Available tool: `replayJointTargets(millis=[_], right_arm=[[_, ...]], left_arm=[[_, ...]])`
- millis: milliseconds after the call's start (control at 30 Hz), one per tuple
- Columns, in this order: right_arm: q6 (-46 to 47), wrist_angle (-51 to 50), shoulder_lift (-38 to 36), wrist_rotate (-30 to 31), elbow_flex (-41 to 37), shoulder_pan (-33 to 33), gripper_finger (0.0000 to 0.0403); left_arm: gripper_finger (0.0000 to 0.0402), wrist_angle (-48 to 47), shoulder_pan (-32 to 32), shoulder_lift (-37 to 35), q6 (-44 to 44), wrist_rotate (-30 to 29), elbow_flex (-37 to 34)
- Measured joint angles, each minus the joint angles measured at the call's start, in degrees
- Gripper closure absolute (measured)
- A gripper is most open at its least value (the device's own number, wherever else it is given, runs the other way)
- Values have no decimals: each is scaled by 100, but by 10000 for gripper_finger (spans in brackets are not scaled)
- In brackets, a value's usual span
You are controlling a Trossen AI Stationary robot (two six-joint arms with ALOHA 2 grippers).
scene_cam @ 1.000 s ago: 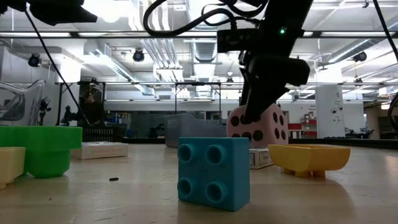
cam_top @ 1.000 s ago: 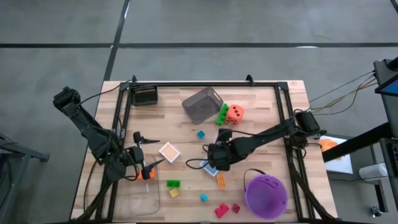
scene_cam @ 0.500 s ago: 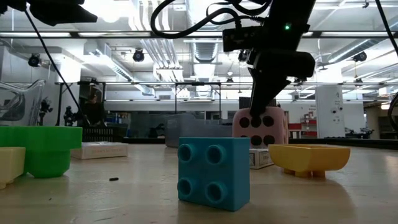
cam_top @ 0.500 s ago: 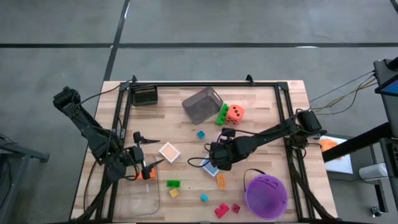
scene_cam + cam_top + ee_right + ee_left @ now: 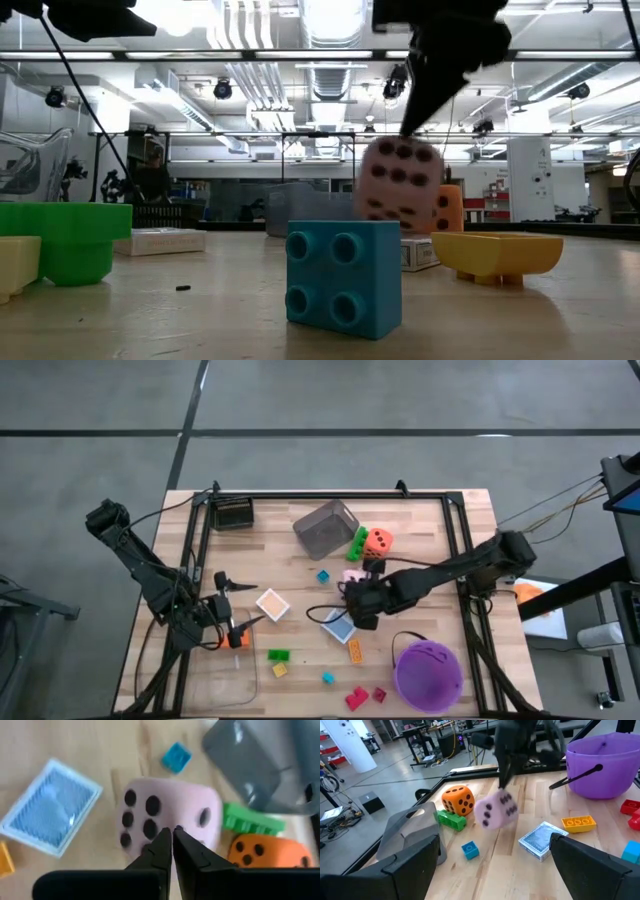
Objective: Pick & Place Toys
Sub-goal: Put the pink dice on the gray bin, then put the orange dice into the gray bin
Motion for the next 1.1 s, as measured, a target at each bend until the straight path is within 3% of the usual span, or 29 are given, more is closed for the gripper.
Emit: replayJointTargets(millis=[300,467,633,733,833,967,1100], right_arm=[[-571,958,-827,429,-88,-26,386],[-869,1841,-1073,16,-466,-73,385],[-745,1866,-1074,-326,-679,-384,385],[-748,1656,-1074,-413,-770,-636,377],[-915,1179,-1074,-489,-769,-900,345],[-1176,165,-1076,-62,-725,-1211,302],[-956,-246,-1076,-27,-703,-1483,292]], left_arm=[[28,-8,-2,0,-68,2,0],[28,-44,-2,2,-85,6,0],[28,-44,0,20,-86,23,-4],[28,-46,0,22,-88,22,-4],[28,-46,-1,22,-86,22,-4],[28,-45,0,22,-86,22,-6],[28,-46,0,22,-88,22,-7]])
